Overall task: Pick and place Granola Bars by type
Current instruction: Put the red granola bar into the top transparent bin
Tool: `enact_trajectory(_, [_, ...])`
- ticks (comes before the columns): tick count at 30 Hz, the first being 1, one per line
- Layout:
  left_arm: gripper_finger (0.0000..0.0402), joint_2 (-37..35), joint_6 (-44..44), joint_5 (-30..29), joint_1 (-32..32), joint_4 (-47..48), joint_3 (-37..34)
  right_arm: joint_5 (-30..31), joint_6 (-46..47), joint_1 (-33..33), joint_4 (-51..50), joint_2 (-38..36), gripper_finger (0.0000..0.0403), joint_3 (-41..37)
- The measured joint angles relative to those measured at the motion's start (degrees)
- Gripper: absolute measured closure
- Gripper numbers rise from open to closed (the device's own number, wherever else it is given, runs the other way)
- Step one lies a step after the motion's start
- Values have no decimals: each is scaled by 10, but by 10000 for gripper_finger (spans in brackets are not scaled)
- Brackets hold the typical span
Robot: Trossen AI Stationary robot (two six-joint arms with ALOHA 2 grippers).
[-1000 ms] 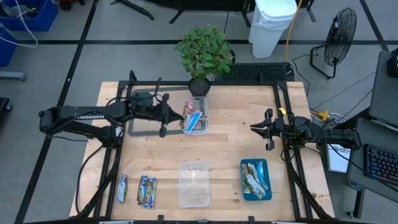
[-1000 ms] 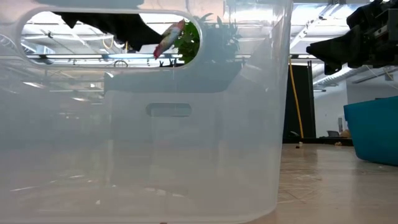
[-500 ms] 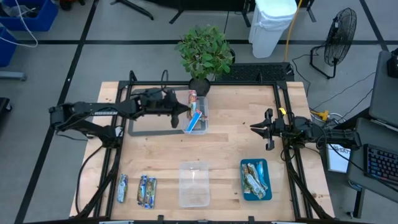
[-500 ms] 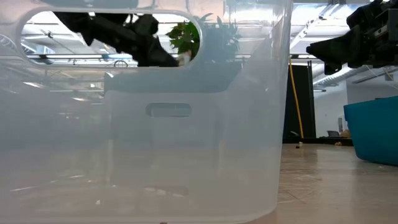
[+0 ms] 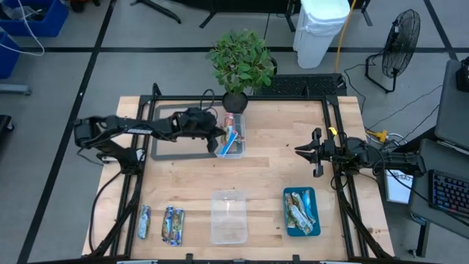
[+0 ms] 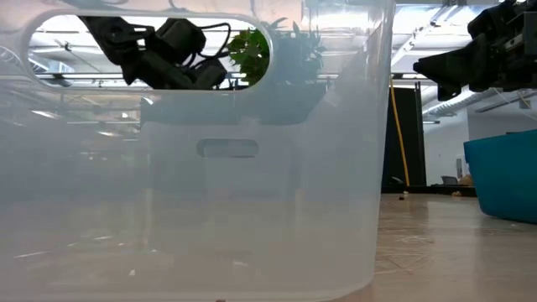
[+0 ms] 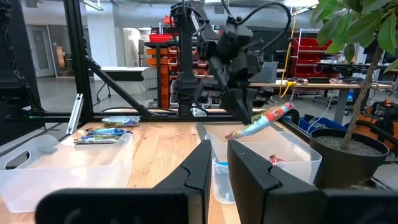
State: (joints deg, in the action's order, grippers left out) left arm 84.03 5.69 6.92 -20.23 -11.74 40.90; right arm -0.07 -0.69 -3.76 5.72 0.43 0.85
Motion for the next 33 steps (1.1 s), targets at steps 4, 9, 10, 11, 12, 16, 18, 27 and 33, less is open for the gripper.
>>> enact_trajectory(4, [399, 23, -1, 0, 0, -3, 0, 0, 0, 0, 0, 0, 358, 0])
enact_trajectory(9, [398, 48, 3, -25, 0, 3, 0, 0, 0, 0, 0, 0, 359, 0])
enact_trajectory(10, [399, 52, 3, -27, 0, 4, 0, 0, 0, 0, 0, 0, 359, 0])
enact_trajectory(11, [399, 55, 3, -30, 0, 3, 0, 0, 0, 0, 0, 0, 359, 0])
enact_trajectory(12, [399, 57, 4, -31, 0, 3, 0, 0, 0, 0, 0, 0, 358, 0])
enact_trajectory(16, [399, 58, 4, -31, 0, 4, 0, 0, 0, 0, 0, 0, 358, 0])
enact_trajectory(18, [399, 58, 4, -31, 0, 7, 0, 0, 0, 0, 0, 0, 359, 0])
enact_trajectory(27, [396, 58, 12, -70, -1, 57, 0, 0, 0, 0, 0, 0, 359, 0])
enact_trajectory(33, [399, 58, 18, -70, 0, 57, 0, 0, 0, 0, 0, 0, 358, 0])
